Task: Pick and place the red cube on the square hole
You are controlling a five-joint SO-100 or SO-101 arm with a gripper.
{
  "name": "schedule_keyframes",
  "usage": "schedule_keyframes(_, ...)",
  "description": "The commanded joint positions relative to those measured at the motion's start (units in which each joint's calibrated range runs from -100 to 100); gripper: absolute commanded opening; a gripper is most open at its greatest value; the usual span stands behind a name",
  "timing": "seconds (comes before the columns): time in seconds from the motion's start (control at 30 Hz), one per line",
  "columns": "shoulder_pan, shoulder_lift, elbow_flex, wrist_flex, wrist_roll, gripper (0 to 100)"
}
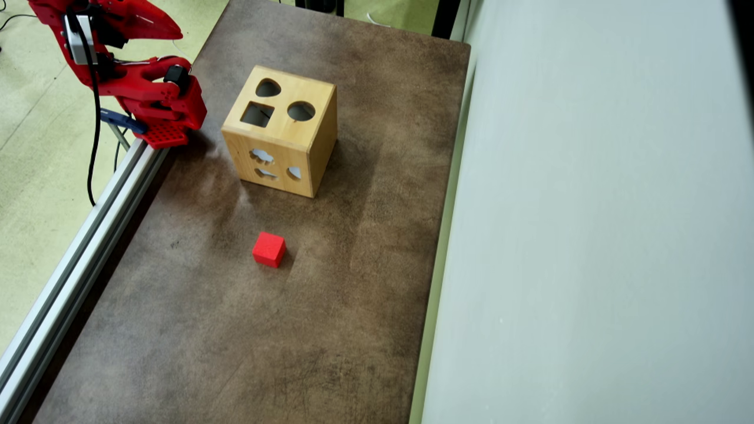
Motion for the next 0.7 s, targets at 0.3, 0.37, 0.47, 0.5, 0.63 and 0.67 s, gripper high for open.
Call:
schedule_keyframes(0.3, 21.88, 30.08, -11.77, -0.07, 0.0, 2)
schedule_keyframes(0.37, 24.48, 36.7, -15.79, -0.07, 0.0, 2)
schedule_keyframes(0.47, 28.12, 45.53, -21.88, -0.07, 0.05, 2)
schedule_keyframes(0.5, 29.23, 48.17, -23.84, -0.07, 0.05, 2)
schedule_keyframes(0.63, 32.28, 56.66, -28.94, -0.07, 0.05, 2)
schedule_keyframes(0.67, 32.57, 58.19, -29.3, -0.07, 0.05, 2)
